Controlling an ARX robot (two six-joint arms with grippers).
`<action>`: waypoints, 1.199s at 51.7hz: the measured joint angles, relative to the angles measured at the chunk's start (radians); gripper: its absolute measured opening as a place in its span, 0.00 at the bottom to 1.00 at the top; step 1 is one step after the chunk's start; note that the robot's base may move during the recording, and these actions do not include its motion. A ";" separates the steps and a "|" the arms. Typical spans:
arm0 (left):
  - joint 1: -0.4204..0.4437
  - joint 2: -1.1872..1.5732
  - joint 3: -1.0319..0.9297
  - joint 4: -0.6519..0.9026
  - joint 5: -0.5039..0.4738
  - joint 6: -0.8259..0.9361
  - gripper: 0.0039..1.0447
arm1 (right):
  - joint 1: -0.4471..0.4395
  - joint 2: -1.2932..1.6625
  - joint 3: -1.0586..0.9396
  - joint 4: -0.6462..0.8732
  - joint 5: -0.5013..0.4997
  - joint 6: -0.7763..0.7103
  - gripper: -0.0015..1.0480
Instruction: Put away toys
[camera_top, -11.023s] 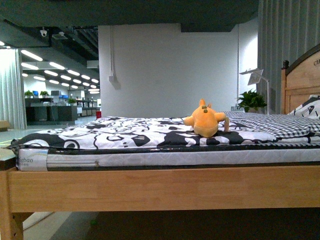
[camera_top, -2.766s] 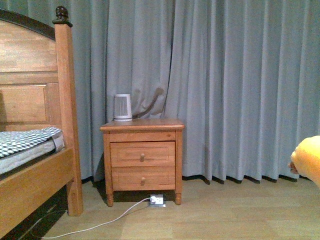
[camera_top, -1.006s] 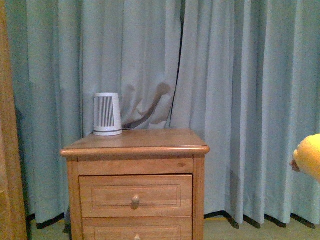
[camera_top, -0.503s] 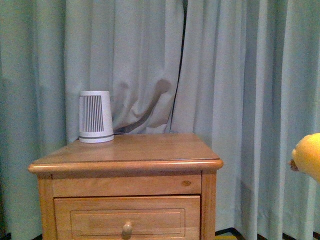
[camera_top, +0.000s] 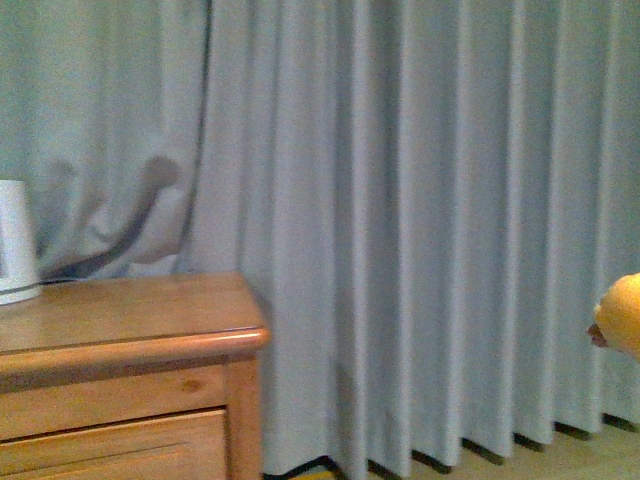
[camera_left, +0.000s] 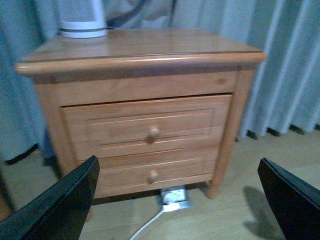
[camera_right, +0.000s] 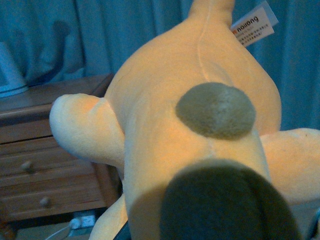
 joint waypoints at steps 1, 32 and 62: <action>0.000 0.000 0.000 0.000 0.000 0.000 0.94 | 0.000 0.000 0.000 0.000 0.000 0.000 0.10; 0.000 0.000 0.000 0.000 0.000 0.000 0.94 | 0.001 0.000 0.000 0.000 -0.005 0.000 0.10; 0.000 0.000 0.000 0.000 -0.002 0.000 0.94 | 0.001 0.000 0.000 0.000 -0.002 0.000 0.10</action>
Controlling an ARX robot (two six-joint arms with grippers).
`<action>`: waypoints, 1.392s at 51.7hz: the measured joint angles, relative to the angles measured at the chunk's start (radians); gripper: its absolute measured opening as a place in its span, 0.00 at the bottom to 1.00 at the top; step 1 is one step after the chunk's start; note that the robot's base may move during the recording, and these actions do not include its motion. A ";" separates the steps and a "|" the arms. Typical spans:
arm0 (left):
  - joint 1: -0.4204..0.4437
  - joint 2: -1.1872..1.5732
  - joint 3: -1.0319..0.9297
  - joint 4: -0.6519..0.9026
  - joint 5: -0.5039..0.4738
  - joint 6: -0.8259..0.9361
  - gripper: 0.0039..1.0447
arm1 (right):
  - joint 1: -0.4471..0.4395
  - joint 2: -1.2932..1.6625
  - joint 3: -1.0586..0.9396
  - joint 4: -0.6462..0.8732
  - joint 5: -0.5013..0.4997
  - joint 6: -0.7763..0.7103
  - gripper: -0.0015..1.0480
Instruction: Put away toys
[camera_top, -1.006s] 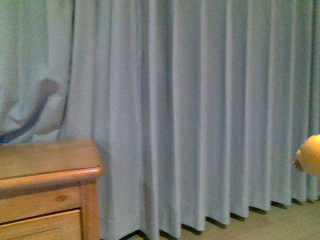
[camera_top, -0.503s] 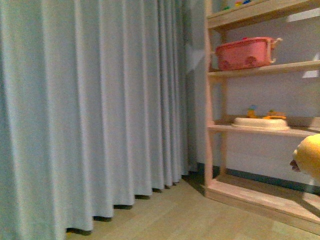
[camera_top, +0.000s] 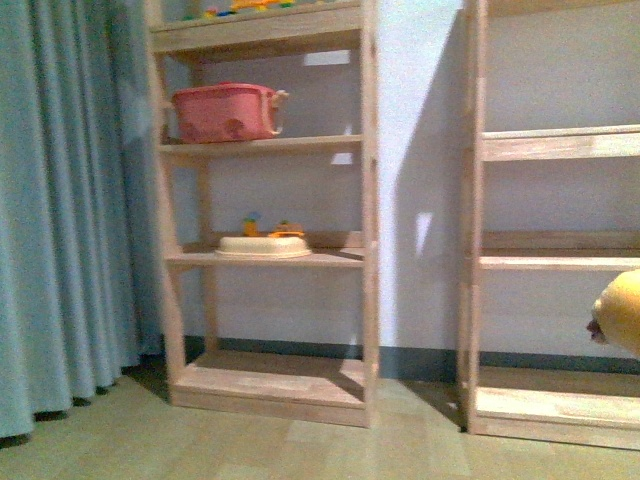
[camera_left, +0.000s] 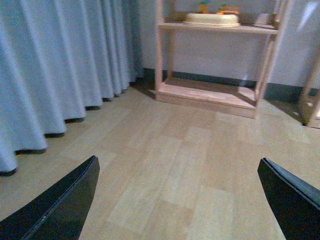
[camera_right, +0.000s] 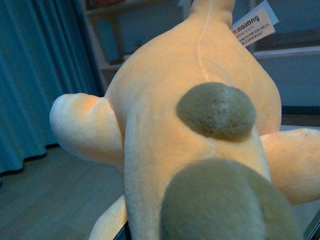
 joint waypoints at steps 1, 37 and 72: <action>0.000 0.000 0.000 0.000 0.000 0.000 0.94 | 0.000 0.000 0.000 0.000 0.000 0.000 0.10; -0.001 0.000 0.000 0.000 0.001 0.000 0.94 | 0.000 -0.003 0.000 0.000 -0.007 0.000 0.10; -0.001 0.000 0.000 0.000 0.002 0.000 0.94 | 0.000 -0.002 0.000 0.000 -0.003 0.000 0.10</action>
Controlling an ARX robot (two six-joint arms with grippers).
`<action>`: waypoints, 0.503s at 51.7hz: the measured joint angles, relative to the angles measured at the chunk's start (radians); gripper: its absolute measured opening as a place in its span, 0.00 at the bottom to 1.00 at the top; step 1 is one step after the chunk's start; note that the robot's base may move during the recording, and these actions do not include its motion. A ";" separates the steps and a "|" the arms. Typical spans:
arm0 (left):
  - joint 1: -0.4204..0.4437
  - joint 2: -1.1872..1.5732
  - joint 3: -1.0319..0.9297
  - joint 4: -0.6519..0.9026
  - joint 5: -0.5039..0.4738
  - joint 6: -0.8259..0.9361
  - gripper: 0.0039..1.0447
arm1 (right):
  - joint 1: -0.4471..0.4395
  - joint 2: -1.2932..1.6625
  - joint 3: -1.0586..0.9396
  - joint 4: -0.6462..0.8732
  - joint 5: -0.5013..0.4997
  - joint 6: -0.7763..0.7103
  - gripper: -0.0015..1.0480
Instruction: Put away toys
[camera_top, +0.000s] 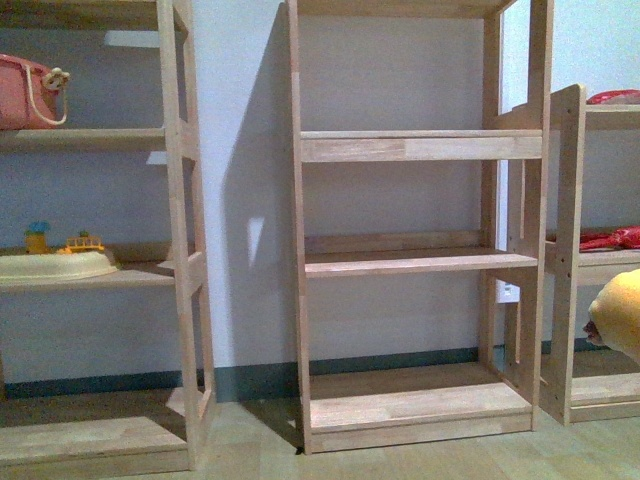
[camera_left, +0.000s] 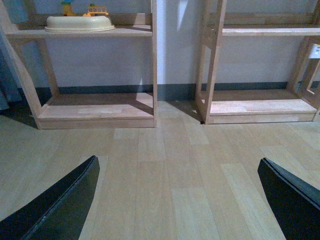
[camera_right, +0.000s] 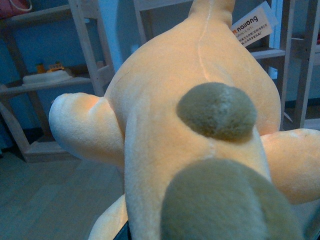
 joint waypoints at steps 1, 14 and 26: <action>0.000 0.000 0.000 0.000 0.000 0.000 0.94 | 0.000 0.000 0.000 0.000 -0.001 0.000 0.10; 0.000 0.000 0.000 0.000 0.000 0.000 0.94 | 0.000 0.000 0.000 0.000 -0.001 0.000 0.10; 0.000 0.000 0.000 0.000 0.000 0.000 0.94 | 0.000 0.000 0.000 0.000 -0.001 0.000 0.10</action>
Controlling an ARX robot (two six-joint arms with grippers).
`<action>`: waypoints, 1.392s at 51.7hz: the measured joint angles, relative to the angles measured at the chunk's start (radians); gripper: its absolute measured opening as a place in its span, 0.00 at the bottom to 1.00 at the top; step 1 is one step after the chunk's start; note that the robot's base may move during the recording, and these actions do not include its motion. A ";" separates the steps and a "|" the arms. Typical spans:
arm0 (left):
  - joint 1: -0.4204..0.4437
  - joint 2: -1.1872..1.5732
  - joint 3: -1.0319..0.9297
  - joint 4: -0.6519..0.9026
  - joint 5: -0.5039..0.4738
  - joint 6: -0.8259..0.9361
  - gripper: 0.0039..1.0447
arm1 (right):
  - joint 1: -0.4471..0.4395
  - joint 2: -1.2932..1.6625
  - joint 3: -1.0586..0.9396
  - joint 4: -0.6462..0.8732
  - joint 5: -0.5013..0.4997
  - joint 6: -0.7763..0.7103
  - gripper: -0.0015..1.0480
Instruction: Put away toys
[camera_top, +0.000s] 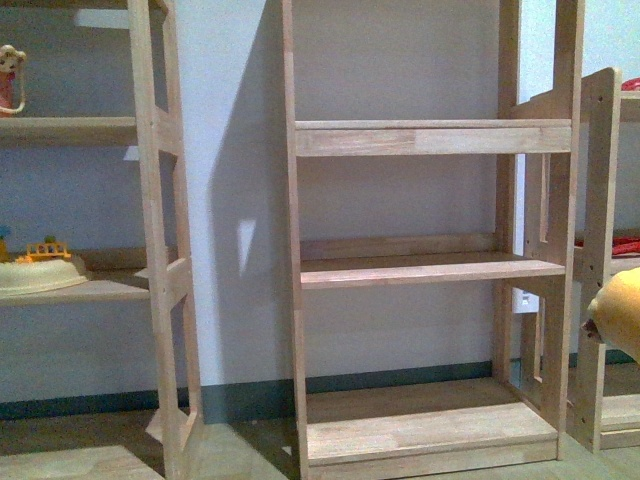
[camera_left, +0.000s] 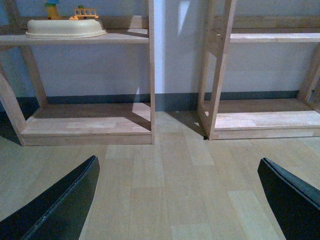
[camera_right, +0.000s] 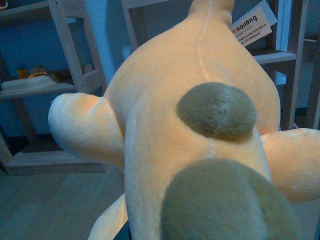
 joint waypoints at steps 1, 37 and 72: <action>0.000 0.000 0.000 0.000 0.000 0.000 0.94 | 0.000 0.000 0.000 0.000 0.000 0.000 0.10; 0.000 0.000 0.000 0.000 0.000 0.000 0.94 | 0.000 0.000 0.000 0.000 0.000 0.000 0.10; 0.000 0.000 0.000 0.000 0.003 0.000 0.94 | -0.001 0.000 0.000 0.000 0.013 0.000 0.10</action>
